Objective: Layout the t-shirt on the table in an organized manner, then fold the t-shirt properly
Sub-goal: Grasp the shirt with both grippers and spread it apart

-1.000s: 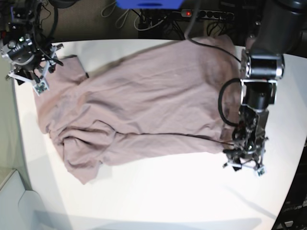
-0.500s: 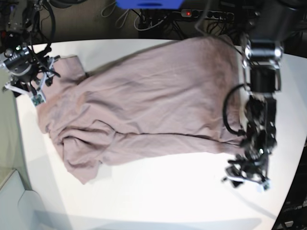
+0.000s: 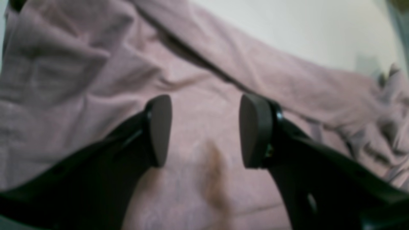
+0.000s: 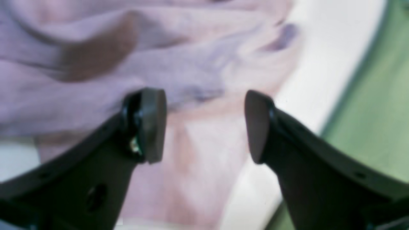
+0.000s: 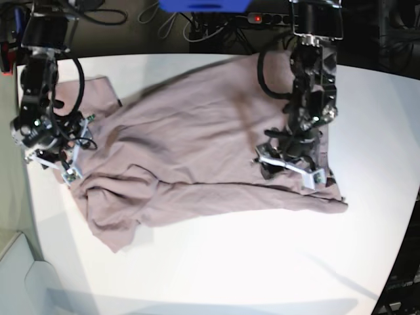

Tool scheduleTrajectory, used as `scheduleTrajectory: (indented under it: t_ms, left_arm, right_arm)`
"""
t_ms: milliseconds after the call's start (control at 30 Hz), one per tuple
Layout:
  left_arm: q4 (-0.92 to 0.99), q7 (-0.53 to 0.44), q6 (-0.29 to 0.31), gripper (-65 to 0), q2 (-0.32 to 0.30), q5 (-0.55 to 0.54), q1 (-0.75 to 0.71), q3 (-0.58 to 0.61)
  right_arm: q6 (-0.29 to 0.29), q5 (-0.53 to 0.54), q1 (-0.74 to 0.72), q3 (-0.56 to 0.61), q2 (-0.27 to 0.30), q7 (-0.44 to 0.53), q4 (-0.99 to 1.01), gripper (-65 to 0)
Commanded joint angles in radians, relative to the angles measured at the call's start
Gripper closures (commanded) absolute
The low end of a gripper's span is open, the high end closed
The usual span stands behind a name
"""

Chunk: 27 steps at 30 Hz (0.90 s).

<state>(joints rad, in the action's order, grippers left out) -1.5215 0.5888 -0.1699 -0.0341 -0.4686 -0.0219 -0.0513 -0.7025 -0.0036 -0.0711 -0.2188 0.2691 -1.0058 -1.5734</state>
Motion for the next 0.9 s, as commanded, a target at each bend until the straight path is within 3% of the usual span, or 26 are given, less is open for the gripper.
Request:
scheduleTrajectory:
  t_ms: [0, 200, 433, 600, 867]
  left_arm:
    - [0.009, -0.014, 0.008, -33.3, -0.01, -0.006, 0.0, 0.008]
    - [0.101, -0.016, 0.008, -33.3, -0.08, -0.006, -0.013, 0.009]
    - [0.128, -0.017, 0.008, -33.3, -0.183, -0.011, 0.02, -0.022]
    - [0.131, -0.016, 0.01, -33.3, -0.211, -0.008, 0.063, -0.109]
    - [0.132, -0.01, 0.01, -33.3, -0.26, -0.008, 0.139, -0.131]
  right_arm:
    - [0.004, 0.003, -0.023, -0.003, 0.012, 0.023, 0.012, -38.9]
    - [0.004, 0.003, 0.038, -0.001, -0.001, 0.138, 0.064, -39.0]
    - [0.004, 0.003, 0.152, 0.026, -0.001, 0.149, 0.054, -39.0]
    - [0.004, 0.003, 0.296, 0.071, -0.001, 0.149, -0.117, -38.9]
    - [0.004, 0.003, 0.463, 0.166, -0.001, 0.141, -0.422, -39.0]
